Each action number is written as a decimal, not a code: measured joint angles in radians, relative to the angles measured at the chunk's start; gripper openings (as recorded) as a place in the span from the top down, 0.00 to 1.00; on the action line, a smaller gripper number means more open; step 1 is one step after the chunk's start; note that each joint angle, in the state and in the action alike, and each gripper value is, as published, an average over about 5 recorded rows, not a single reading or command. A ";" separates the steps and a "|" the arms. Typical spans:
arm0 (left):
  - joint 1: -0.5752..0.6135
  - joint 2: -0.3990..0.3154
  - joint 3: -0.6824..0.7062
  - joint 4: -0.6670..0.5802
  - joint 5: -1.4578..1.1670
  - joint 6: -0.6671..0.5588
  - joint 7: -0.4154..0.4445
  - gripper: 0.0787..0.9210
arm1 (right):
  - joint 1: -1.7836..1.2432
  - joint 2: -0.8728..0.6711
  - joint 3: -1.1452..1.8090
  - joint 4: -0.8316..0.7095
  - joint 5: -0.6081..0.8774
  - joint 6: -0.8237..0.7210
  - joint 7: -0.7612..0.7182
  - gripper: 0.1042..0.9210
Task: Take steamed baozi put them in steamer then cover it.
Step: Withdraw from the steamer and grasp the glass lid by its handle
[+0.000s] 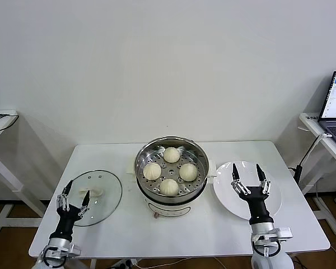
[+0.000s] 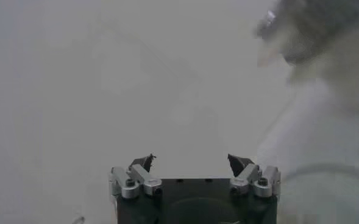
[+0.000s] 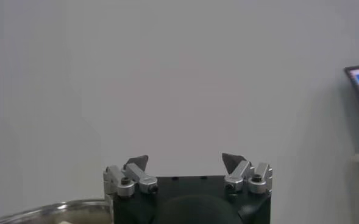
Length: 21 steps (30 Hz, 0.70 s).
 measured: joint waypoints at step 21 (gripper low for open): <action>-0.120 0.026 -0.015 0.211 0.462 -0.012 -0.149 0.12 | -0.039 0.079 0.011 -0.011 -0.039 0.047 0.021 0.12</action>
